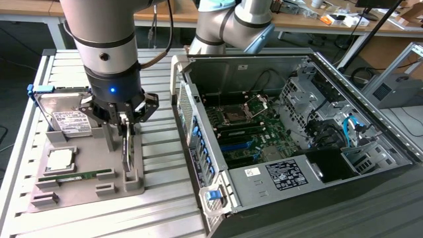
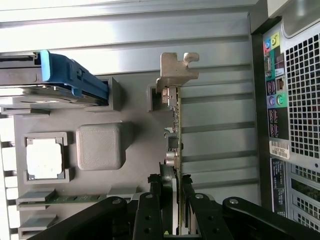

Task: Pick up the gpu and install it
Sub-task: 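Pick up the gpu and move the gpu toward the slot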

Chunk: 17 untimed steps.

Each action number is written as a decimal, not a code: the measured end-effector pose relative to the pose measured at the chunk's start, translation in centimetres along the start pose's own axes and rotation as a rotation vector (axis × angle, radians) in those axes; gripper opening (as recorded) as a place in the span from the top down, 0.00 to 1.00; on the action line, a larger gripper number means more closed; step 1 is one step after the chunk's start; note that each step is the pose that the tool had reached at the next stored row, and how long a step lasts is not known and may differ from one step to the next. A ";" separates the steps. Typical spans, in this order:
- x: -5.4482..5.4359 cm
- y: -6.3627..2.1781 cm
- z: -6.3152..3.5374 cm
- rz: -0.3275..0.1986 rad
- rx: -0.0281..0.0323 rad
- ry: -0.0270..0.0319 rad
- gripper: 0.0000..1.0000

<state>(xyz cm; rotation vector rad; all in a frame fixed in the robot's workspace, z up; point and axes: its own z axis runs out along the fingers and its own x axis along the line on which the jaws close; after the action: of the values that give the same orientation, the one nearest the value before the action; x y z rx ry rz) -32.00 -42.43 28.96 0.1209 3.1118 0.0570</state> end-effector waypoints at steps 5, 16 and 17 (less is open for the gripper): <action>0.0 0.00 -0.16 0.000 -0.0001 0.0000 0.73; 0.0 0.01 -0.41 0.000 -0.0009 0.0002 0.73; 0.0 0.02 -0.44 0.000 -0.0010 0.0001 0.73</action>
<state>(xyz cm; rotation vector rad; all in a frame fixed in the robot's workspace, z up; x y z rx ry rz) -32.00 -42.43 29.40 0.1209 3.1119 0.0585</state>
